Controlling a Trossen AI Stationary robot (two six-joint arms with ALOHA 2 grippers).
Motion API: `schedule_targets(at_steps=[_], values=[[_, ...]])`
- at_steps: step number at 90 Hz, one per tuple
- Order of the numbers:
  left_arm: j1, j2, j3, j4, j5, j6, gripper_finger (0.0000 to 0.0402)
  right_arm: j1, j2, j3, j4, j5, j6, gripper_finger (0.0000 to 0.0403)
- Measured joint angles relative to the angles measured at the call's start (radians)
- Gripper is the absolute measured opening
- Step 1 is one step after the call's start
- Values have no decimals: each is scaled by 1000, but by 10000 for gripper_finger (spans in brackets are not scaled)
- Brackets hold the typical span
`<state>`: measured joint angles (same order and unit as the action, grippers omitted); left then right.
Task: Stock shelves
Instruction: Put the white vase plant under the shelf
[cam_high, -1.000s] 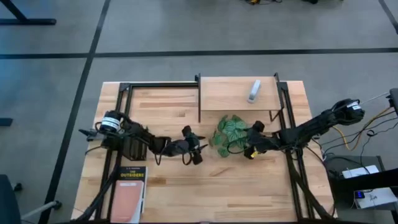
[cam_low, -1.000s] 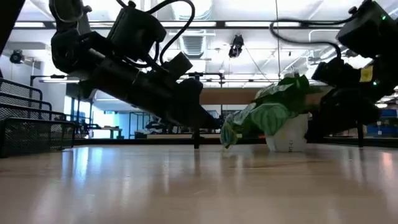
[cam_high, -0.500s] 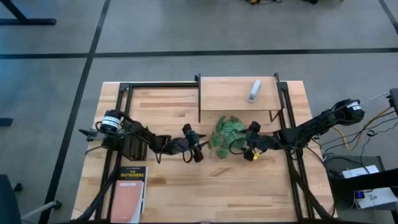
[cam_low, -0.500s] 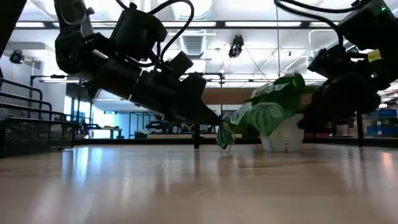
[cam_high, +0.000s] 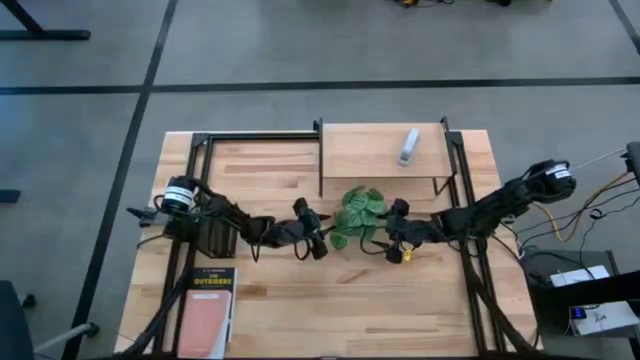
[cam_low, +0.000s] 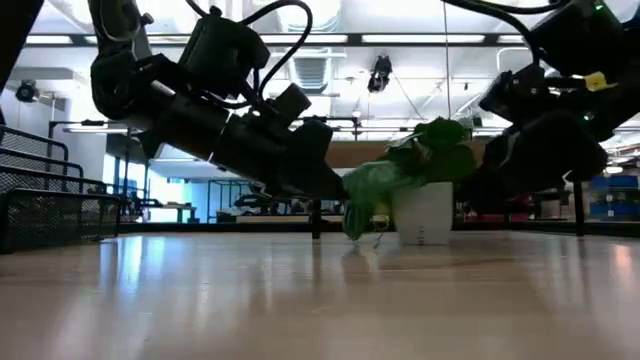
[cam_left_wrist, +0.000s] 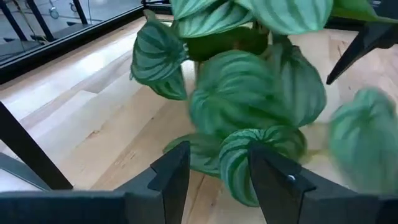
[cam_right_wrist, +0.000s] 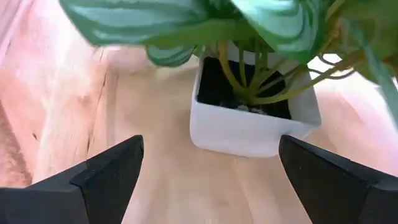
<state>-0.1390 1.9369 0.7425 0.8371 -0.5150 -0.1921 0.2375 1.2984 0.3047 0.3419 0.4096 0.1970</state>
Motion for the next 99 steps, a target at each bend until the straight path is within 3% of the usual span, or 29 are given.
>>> schedule_targets(at_steps=[19, 50, 74, 99], values=[[0, 0, 0, -7, 0, 0, 134, -2, -2, 56, -182, 67, 21, 357], [1, 0, 0, -10, 0, 0, 120, -34, -2, 46, -214, 91, 27, 357], [22, 0, 0, -10, 0, 0, 116, -81, 28, 33, -10, 36, -89, 357], [32, 0, 0, -8, 0, -11, 123, -107, 218, 33, 190, -27, -40, 357]])
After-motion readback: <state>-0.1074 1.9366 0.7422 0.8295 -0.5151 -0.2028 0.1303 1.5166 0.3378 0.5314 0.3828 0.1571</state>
